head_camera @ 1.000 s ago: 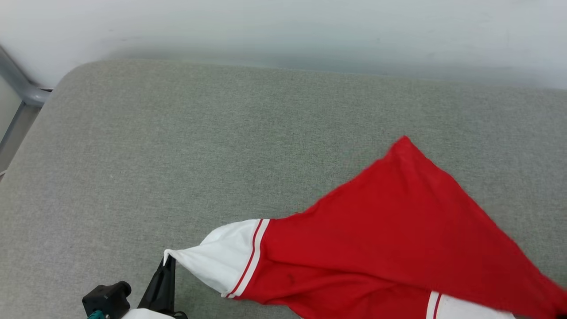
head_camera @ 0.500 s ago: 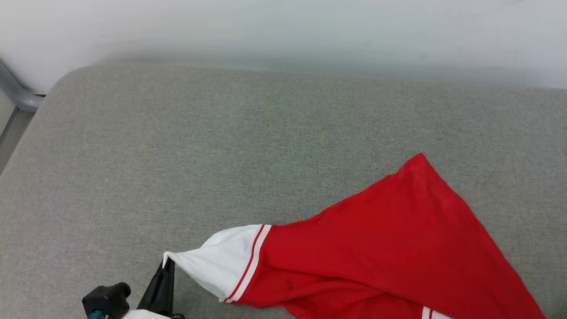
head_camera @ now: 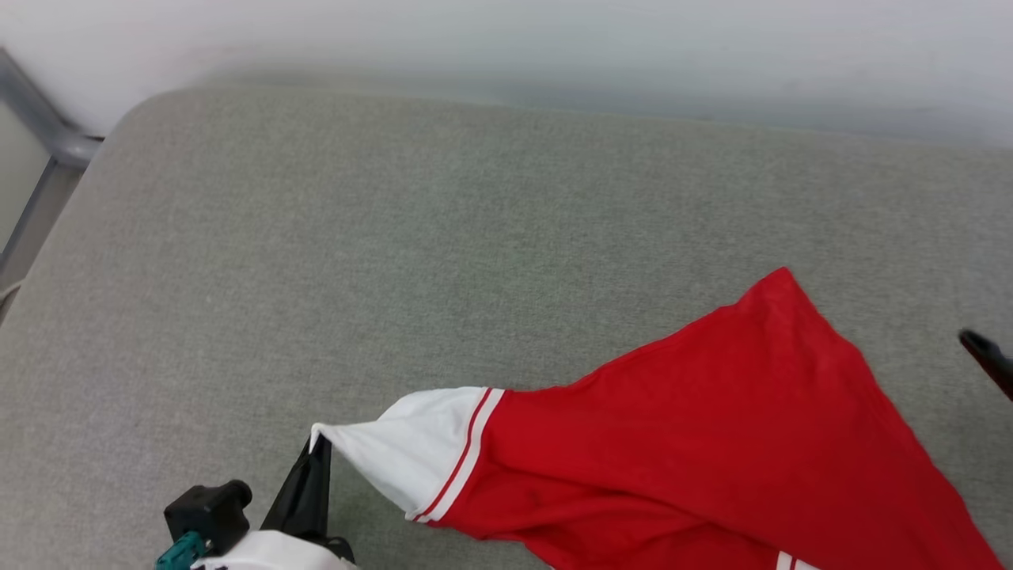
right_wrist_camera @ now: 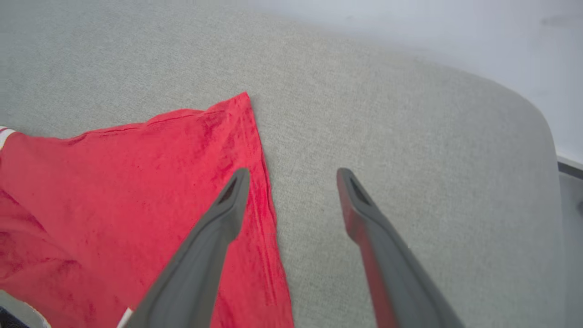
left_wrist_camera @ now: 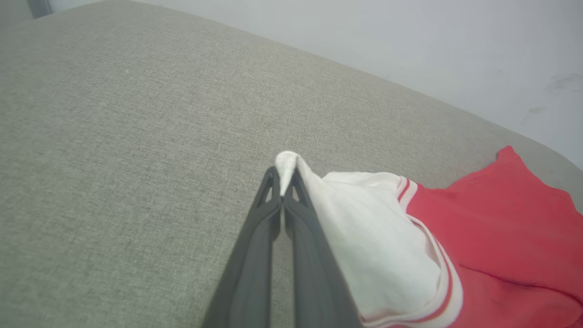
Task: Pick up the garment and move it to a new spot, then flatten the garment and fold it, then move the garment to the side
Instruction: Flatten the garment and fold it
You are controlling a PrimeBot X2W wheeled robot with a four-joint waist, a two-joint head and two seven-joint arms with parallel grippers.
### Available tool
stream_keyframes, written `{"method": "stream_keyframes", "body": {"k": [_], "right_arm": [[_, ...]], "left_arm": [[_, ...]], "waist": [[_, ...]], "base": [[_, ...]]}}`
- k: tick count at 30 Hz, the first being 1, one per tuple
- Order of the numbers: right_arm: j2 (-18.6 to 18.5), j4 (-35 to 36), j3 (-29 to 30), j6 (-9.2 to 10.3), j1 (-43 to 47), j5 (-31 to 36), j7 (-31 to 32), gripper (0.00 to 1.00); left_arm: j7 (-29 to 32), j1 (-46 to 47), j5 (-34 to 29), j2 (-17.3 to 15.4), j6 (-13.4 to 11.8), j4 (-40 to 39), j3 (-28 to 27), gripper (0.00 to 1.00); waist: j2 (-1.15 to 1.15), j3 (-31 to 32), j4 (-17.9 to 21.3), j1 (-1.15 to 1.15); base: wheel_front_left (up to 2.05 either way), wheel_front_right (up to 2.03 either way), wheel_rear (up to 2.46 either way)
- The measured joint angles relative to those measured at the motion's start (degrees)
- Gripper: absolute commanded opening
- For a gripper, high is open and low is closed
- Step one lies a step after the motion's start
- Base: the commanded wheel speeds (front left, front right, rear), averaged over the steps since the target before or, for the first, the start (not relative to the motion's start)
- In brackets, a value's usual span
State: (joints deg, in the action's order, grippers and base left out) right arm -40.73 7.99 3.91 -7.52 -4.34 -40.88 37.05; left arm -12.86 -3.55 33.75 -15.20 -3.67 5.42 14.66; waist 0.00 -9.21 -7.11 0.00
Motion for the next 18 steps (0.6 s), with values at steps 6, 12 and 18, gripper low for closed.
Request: {"method": "stream_keyframes", "body": {"k": [6,12,18], "right_arm": [[-1.3,-0.5,-8.8,0.01,-13.9,2.5,9.0,1.0],[-1.3,-6.9,-18.3,0.01,-26.2,4.6,19.2,1.0],[-1.3,-14.1,-25.7,0.0,-33.9,6.8,24.9,1.0]], "left_arm": [[-0.3,2.8,-0.7,0.8,0.6,-0.2,1.2,0.0],[-0.7,5.2,-1.3,1.9,1.4,-0.2,2.3,0.0],[-1.3,7.8,-1.8,3.3,2.5,0.7,3.4,0.0]], "waist": [[0.0,-2.8,-2.2,0.0],[0.0,-5.8,-4.9,0.01],[0.0,-9.2,-7.4,0.01]], "base": [[0.0,0.0,0.0],[0.0,0.0,0.0],[0.0,0.0,0.0]]}}
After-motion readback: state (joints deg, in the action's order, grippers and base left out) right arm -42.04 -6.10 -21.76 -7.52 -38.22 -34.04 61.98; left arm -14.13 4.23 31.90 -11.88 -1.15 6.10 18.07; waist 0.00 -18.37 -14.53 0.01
